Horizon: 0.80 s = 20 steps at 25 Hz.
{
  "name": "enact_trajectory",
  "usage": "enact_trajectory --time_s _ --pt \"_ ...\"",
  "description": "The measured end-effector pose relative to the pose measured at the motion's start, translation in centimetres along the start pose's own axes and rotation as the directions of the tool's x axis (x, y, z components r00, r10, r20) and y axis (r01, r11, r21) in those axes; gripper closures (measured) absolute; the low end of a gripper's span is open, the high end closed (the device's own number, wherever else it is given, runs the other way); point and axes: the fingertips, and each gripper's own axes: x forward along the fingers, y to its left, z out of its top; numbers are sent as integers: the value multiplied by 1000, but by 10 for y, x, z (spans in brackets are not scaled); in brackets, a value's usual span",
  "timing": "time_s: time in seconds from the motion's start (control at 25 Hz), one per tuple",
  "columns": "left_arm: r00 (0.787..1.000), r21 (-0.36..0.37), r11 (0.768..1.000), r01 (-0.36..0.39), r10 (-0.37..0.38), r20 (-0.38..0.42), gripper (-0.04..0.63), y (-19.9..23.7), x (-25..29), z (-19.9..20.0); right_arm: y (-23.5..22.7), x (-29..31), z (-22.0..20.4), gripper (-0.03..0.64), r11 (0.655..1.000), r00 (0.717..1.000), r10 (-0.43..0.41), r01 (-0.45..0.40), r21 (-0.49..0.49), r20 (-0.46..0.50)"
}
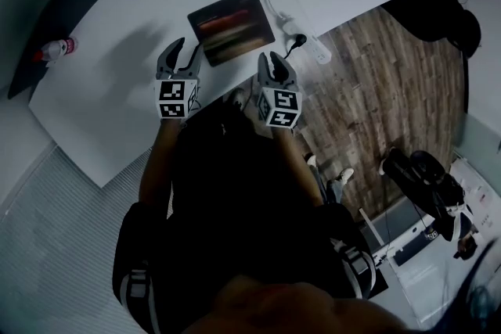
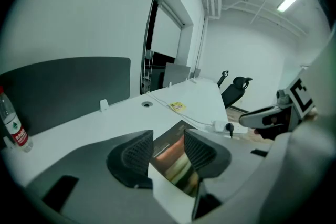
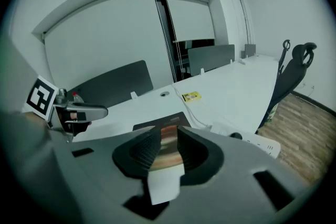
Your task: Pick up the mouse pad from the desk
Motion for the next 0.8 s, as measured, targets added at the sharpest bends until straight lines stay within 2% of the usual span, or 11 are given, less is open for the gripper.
enact_trajectory --time_s 0.36,0.64,0.8 --pt "991 21 999 30 -27 -129 402 27 61 -35 -29 58 -48 483 996 986 -72 80 42 -151" --pt "974 21 999 48 -42 -223 375 36 101 -60 -53 91 -75 432 993 966 -104 116 37 -237" --pt "966 36 999 30 -20 -257 365 46 119 -70 -65 103 -83 402 989 952 -126 144 43 -279"
